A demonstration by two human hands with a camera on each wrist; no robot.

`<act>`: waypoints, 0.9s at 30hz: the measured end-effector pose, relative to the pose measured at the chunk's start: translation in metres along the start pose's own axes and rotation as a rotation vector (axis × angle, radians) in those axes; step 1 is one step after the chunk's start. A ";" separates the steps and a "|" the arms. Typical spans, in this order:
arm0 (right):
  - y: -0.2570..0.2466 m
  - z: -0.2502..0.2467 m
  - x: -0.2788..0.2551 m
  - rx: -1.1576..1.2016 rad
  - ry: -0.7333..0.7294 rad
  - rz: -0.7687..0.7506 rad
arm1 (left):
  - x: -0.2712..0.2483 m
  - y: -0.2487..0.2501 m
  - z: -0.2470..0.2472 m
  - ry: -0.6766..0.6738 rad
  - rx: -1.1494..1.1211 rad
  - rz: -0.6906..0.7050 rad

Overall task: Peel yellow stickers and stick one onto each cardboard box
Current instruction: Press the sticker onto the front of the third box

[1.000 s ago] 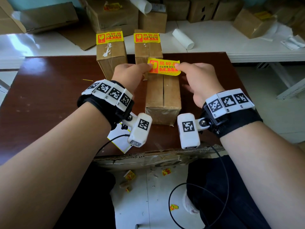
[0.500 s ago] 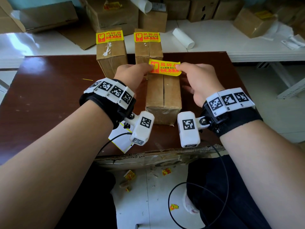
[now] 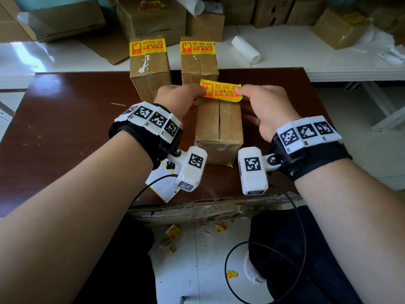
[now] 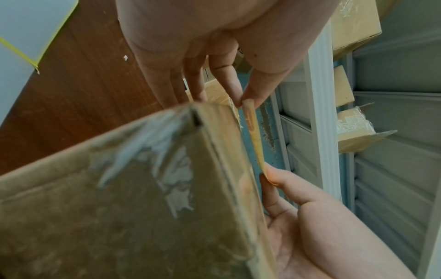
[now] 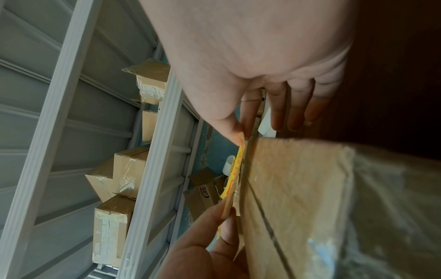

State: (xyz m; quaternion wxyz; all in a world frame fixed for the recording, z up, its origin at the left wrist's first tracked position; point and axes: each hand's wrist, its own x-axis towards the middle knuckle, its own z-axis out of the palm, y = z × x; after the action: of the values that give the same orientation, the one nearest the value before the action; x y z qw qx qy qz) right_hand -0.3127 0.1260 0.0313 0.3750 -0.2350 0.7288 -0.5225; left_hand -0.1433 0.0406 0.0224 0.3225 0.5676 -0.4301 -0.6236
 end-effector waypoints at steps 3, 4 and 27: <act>0.001 0.001 0.001 -0.011 0.003 -0.006 | 0.000 0.000 0.000 0.002 -0.004 0.000; 0.001 0.001 0.001 -0.013 0.002 -0.008 | -0.001 0.000 0.000 0.001 -0.004 0.002; 0.000 0.002 -0.002 -0.017 0.004 -0.032 | 0.012 0.002 0.006 0.034 0.065 -0.032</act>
State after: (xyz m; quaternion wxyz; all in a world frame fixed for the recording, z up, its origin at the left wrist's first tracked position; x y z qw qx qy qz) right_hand -0.3099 0.1268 0.0316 0.3630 -0.2485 0.7304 -0.5225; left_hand -0.1507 0.0300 0.0186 0.3013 0.5952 -0.4352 -0.6047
